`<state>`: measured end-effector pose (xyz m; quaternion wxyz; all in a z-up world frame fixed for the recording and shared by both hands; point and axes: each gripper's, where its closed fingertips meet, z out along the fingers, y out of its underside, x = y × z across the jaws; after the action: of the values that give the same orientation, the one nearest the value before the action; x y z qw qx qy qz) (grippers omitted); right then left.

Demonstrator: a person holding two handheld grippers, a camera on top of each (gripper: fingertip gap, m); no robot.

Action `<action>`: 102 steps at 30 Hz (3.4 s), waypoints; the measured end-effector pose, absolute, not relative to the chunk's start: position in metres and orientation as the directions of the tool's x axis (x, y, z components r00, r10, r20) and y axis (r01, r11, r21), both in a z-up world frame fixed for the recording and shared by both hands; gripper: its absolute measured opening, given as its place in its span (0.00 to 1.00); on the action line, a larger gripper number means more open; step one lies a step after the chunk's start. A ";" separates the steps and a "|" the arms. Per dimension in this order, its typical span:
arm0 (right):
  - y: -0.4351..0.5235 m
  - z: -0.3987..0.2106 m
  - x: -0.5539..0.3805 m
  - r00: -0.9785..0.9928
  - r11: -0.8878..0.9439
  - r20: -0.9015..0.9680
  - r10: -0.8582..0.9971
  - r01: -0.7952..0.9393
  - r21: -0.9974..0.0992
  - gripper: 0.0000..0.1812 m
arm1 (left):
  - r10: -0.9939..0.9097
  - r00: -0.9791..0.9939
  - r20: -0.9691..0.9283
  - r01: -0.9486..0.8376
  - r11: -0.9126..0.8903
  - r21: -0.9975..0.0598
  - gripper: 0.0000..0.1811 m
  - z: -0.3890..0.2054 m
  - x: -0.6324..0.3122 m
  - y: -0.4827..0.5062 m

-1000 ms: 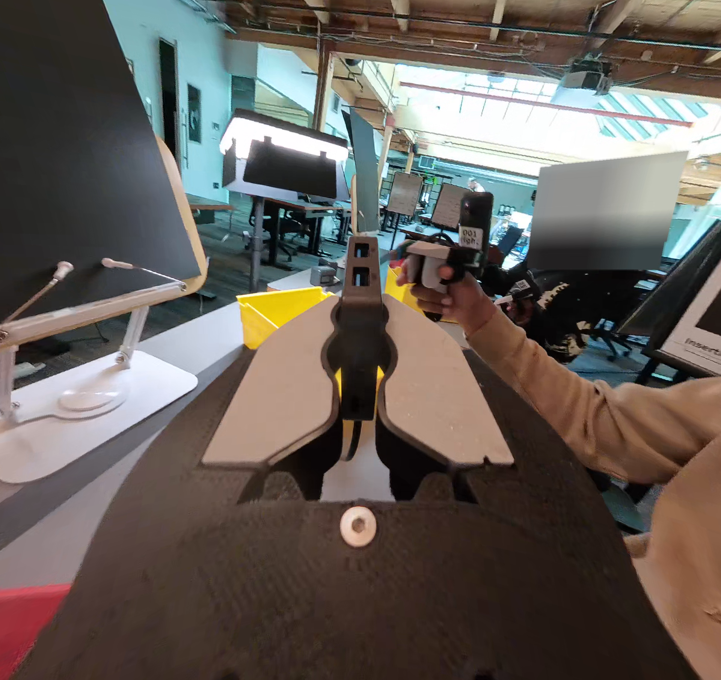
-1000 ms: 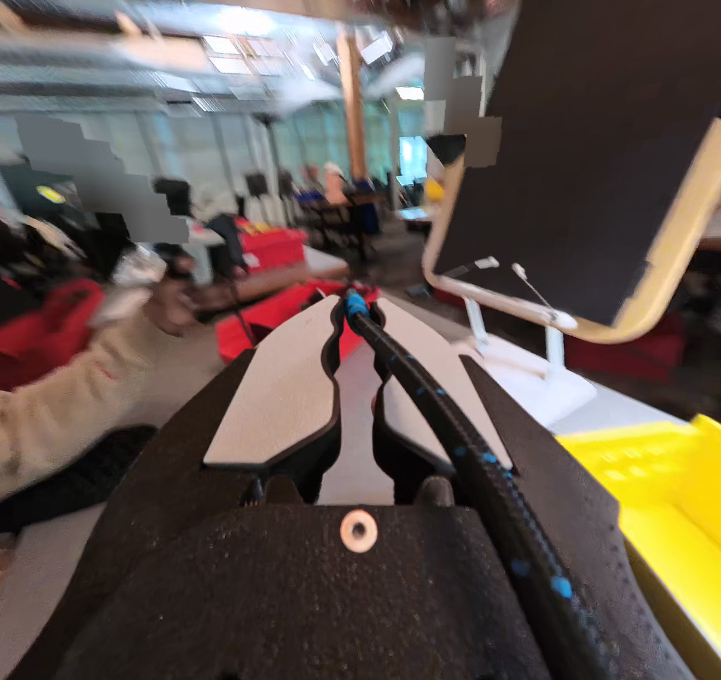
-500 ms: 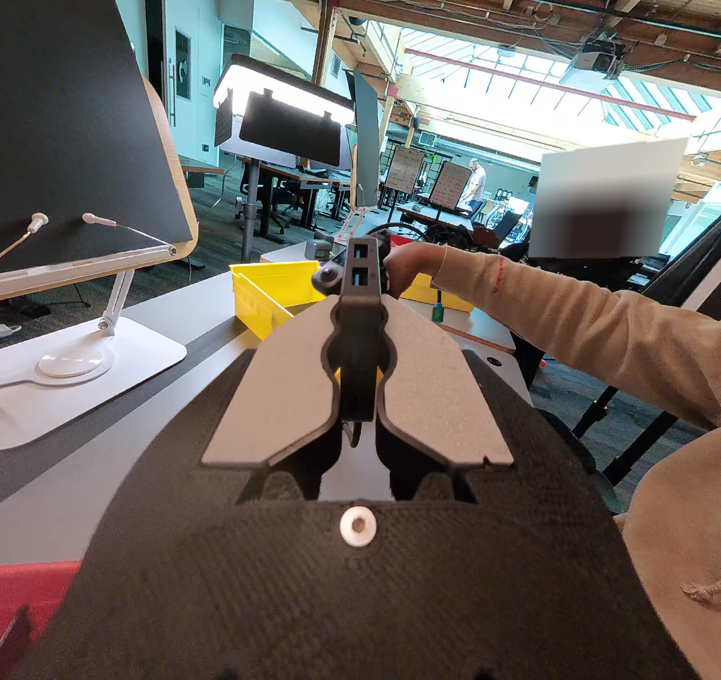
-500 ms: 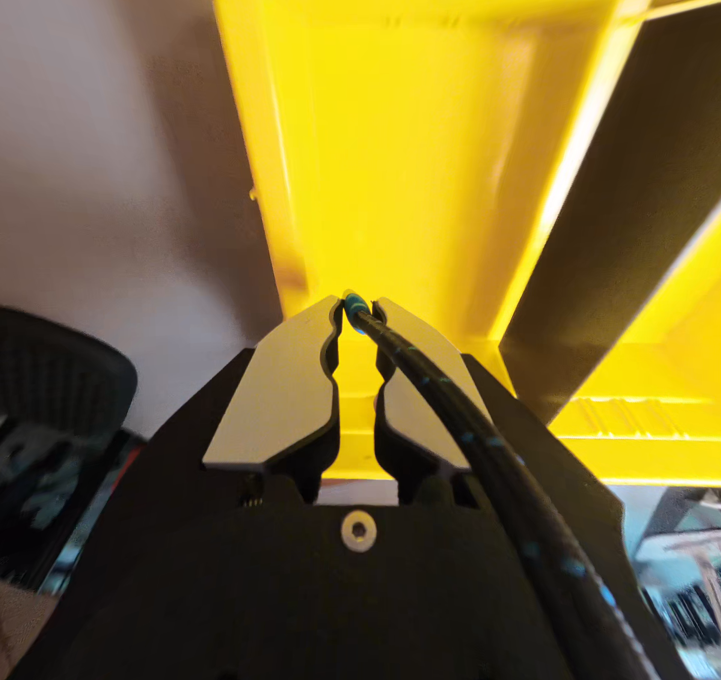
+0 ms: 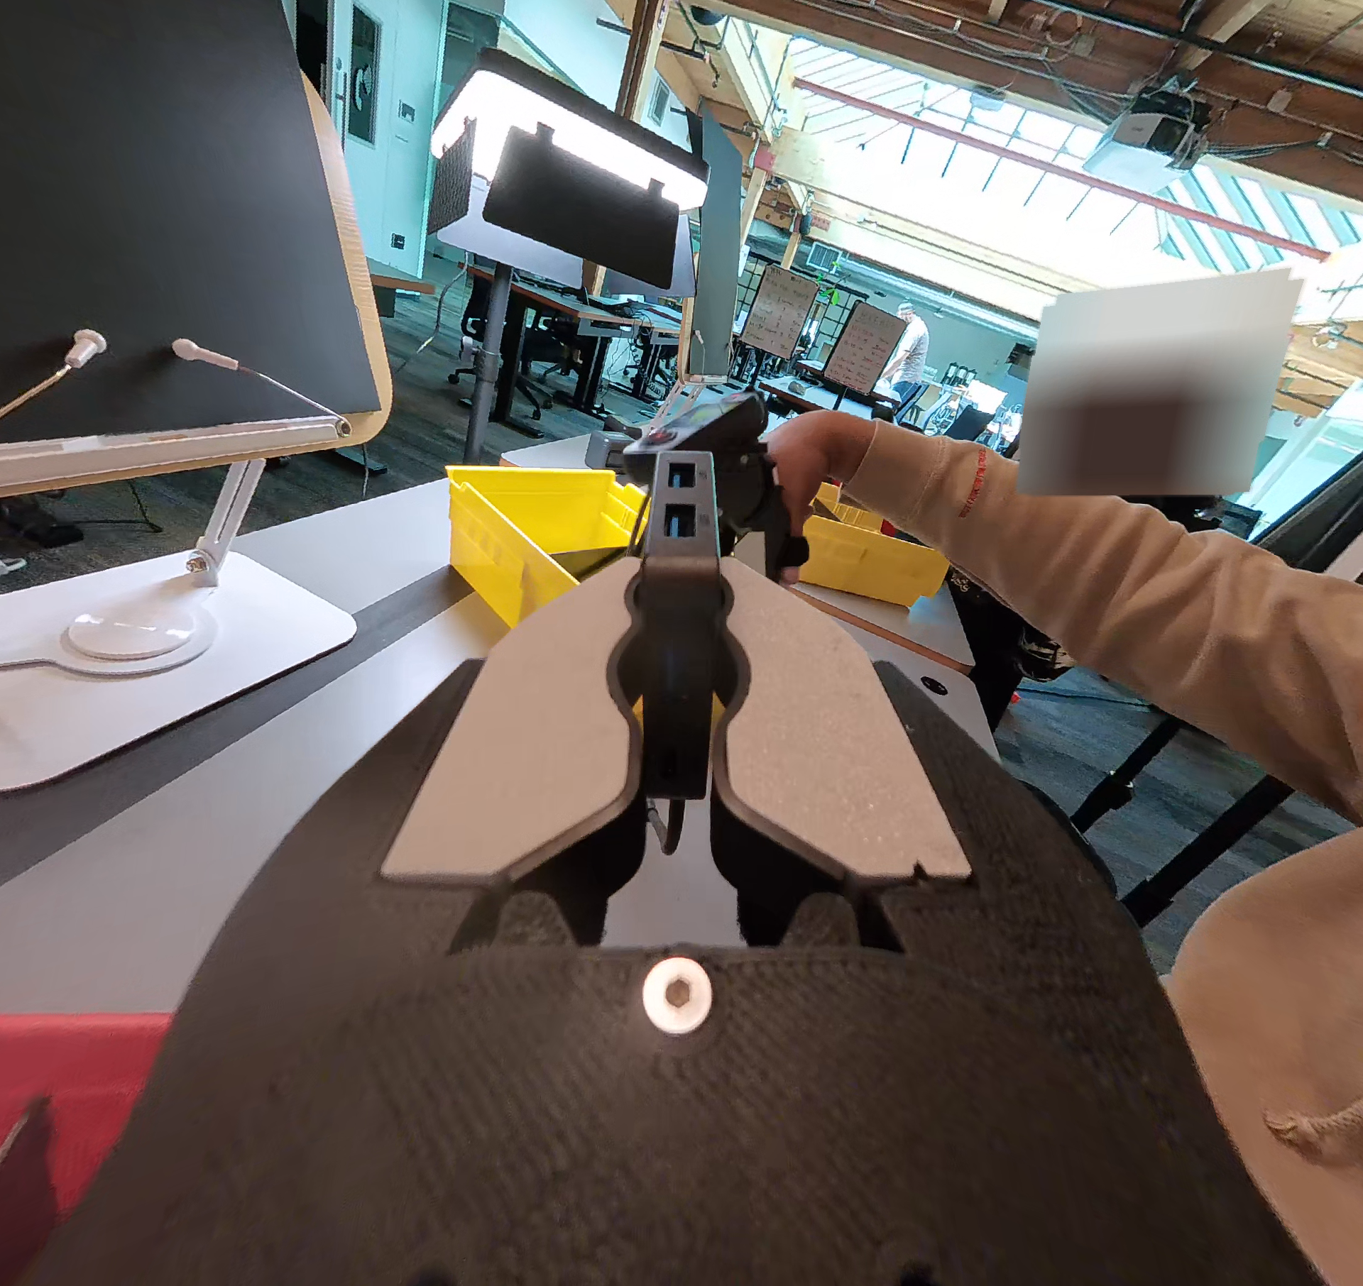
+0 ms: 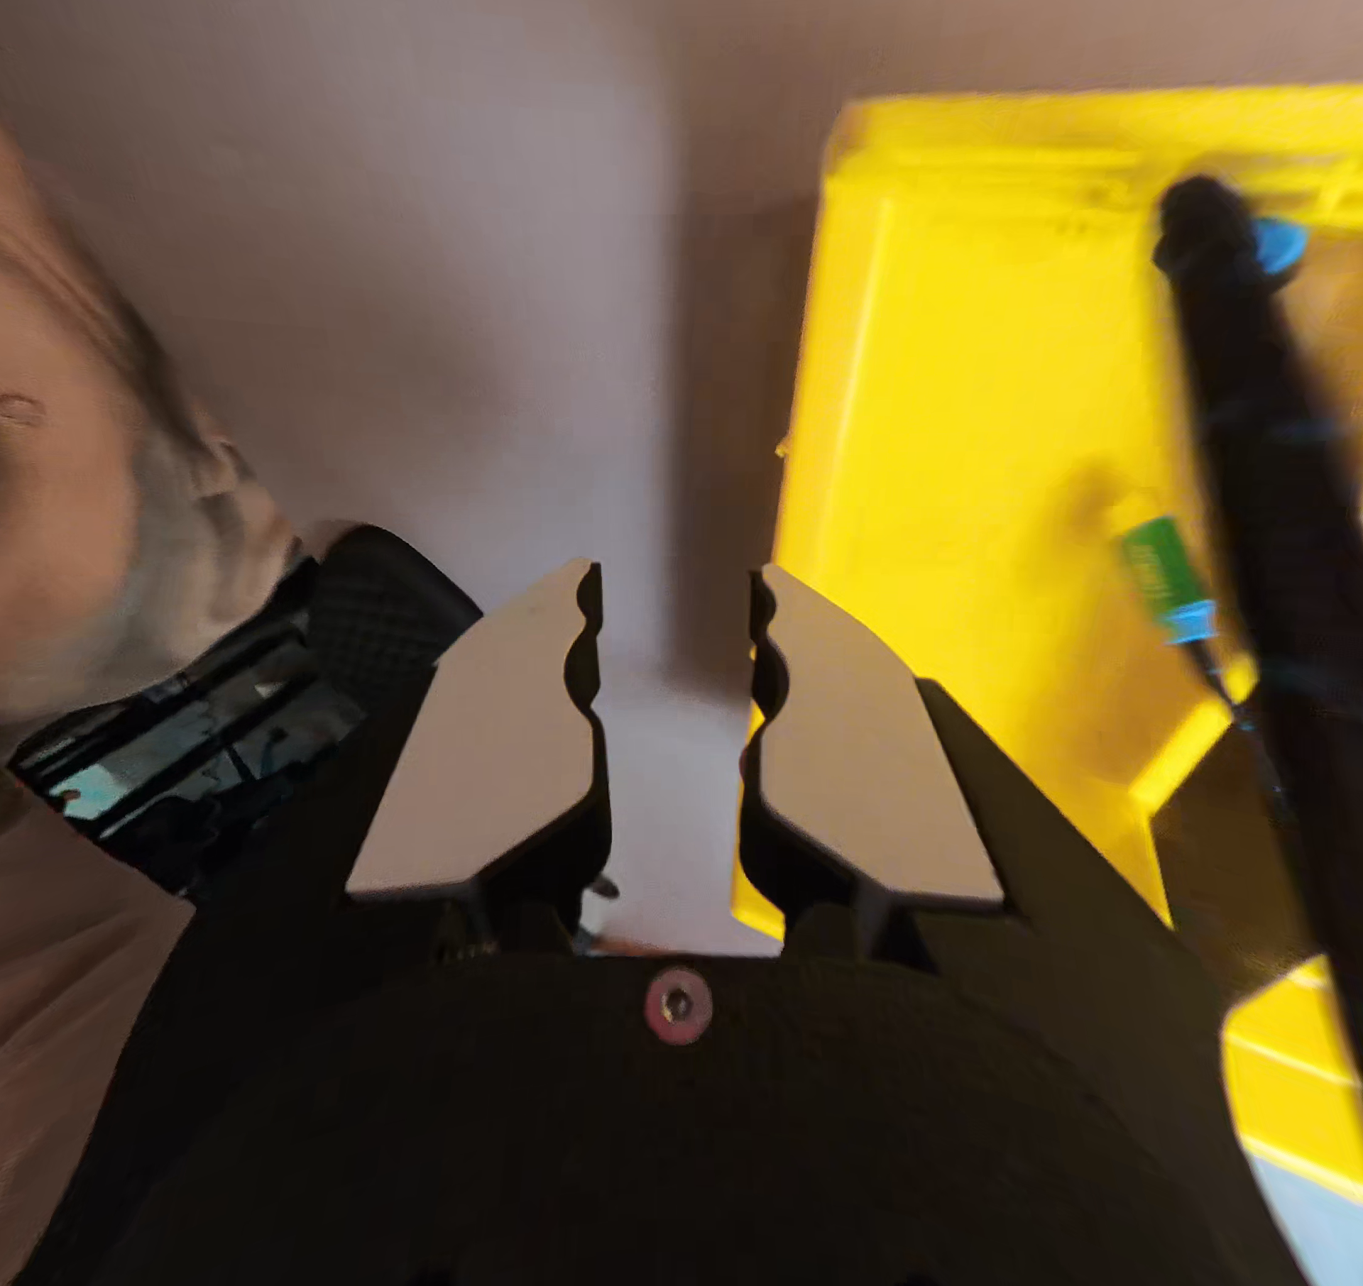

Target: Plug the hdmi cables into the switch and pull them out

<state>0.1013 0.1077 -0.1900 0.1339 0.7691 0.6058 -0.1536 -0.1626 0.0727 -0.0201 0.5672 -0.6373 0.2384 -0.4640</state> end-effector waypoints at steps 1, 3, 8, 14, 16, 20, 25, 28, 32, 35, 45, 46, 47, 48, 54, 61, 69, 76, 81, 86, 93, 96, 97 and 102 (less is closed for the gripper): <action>0.104 -0.183 0.095 0.197 -0.238 -0.428 0.882 0.970 -0.044 0.20 | -0.830 0.458 0.318 0.220 -0.241 -0.945 0.08 -0.020 -0.163 0.072; 0.095 -0.167 0.086 0.148 -0.254 -0.479 0.865 0.953 -0.164 0.20 | -0.829 0.460 0.318 0.222 -0.239 -0.945 0.08 -0.019 -0.162 0.072; 0.079 -0.142 0.085 0.076 -0.296 -0.532 0.844 0.891 -0.343 0.18 | -0.824 0.460 0.330 0.220 -0.254 -0.942 0.08 -0.023 -0.160 0.074; 0.092 -0.124 0.099 0.145 -0.327 -0.345 0.927 0.765 -0.555 0.16 | -0.819 0.464 0.337 0.219 -0.263 -0.940 0.08 -0.027 -0.159 0.077; 0.110 -0.134 0.118 0.281 -0.360 -0.226 0.933 0.754 -0.549 0.14 | -0.817 0.465 0.342 0.217 -0.269 -0.938 0.08 -0.029 -0.157 0.078; 0.127 -0.147 0.144 0.491 -0.495 -0.176 0.853 0.657 -0.568 0.14 | -0.817 0.462 0.344 0.203 -0.281 -0.938 0.08 -0.033 -0.152 0.079; 0.127 -0.147 0.167 0.596 -0.561 -0.175 0.783 0.557 -0.613 0.14 | -0.817 0.469 0.337 0.185 -0.282 -0.941 0.08 -0.036 -0.148 0.079; 0.124 -0.154 0.174 0.594 -0.515 -0.093 0.799 0.597 -0.615 0.18 | -0.815 0.464 0.347 0.187 -0.293 -0.938 0.08 -0.038 -0.146 0.080; 0.124 -0.162 0.182 0.414 -0.200 0.359 0.837 0.841 -0.503 0.24 | -0.812 0.472 0.344 0.170 -0.298 -0.939 0.08 -0.042 -0.145 0.081; 0.115 -0.175 0.183 0.156 0.005 0.603 0.783 0.966 -0.257 0.29 | -0.811 0.473 0.345 0.172 -0.299 -0.939 0.08 -0.043 -0.145 0.081; 0.092 -0.226 0.144 -0.133 0.225 0.617 0.776 0.971 -0.075 0.20 | -0.812 0.470 0.345 0.169 -0.301 -0.938 0.08 -0.043 -0.144 0.081; 0.096 -0.225 0.140 -0.166 0.257 0.647 0.744 0.965 -0.047 0.08 | -0.812 0.471 0.346 0.168 -0.302 -0.938 0.08 -0.044 -0.144 0.081; 0.098 -0.223 0.136 -0.204 0.292 0.665 0.718 0.956 -0.022 0.04 | -0.810 0.473 0.345 0.167 -0.303 -0.938 0.08 -0.045 -0.145 0.081; 0.101 -0.221 0.137 -0.215 0.287 0.661 0.719 0.958 0.000 0.04 | -0.808 0.476 0.346 0.166 -0.304 -0.938 0.08 -0.045 -0.146 0.082; 0.147 -0.208 0.168 -0.153 0.128 0.626 0.764 0.988 0.085 0.04 | -0.806 0.464 0.367 0.166 -0.328 -0.930 0.08 -0.050 -0.144 0.084; 0.147 -0.218 0.166 -0.015 0.032 0.520 0.854 0.999 -0.024 0.18 | -0.828 0.451 0.334 0.097 -0.326 -0.940 0.08 -0.054 -0.135 0.077; 0.084 -0.118 0.041 0.159 0.120 0.291 0.944 0.654 -0.747 0.23 | -0.891 0.384 0.242 -0.062 -0.286 -0.956 0.08 -0.068 -0.105 0.060; 0.024 -0.061 -0.044 -0.032 0.113 0.109 0.994 0.415 -0.903 0.19 | -0.970 0.238 -0.046 -0.249 -0.015 -0.968 0.08 -0.068 -0.055 0.020; 0.003 -0.063 -0.055 -0.167 0.192 0.125 0.978 0.477 -0.858 0.08 | -0.968 0.208 -0.139 -0.280 0.078 -0.957 0.09 -0.061 -0.051 0.006; 0.018 -0.036 -0.031 -0.116 0.187 0.148 0.982 0.505 -0.842 0.08 | -0.948 0.297 -0.110 -0.193 0.053 -0.980 0.17 -0.042 -0.075 0.018; 0.164 0.011 0.069 0.360 0.156 0.612 0.704 0.762 -0.628 0.08 | -0.915 0.404 -0.015 -0.046 -0.004 -0.999 0.15 -0.022 -0.117 0.034; 0.215 0.000 0.108 0.420 0.072 0.693 0.586 0.825 -0.560 0.08 | -0.909 0.417 -0.027 -0.040 0.011 -0.999 0.15 -0.017 -0.122 0.032; 0.229 -0.011 0.118 0.437 0.039 0.697 0.568 0.832 -0.553 0.08 | -0.904 0.427 -0.031 -0.050 0.011 -0.999 0.15 -0.017 -0.123 0.033; 0.280 -0.094 0.146 0.477 -0.128 0.683 0.553 0.859 -0.496 0.08 | -0.875 0.485 -0.009 -0.105 -0.048 -0.993 0.17 -0.030 -0.137 0.044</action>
<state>0.1462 0.2796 -0.0945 -0.4508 0.7316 0.4825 0.1693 -0.1371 0.0435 -0.0296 0.5747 -0.6420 0.3816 -0.3347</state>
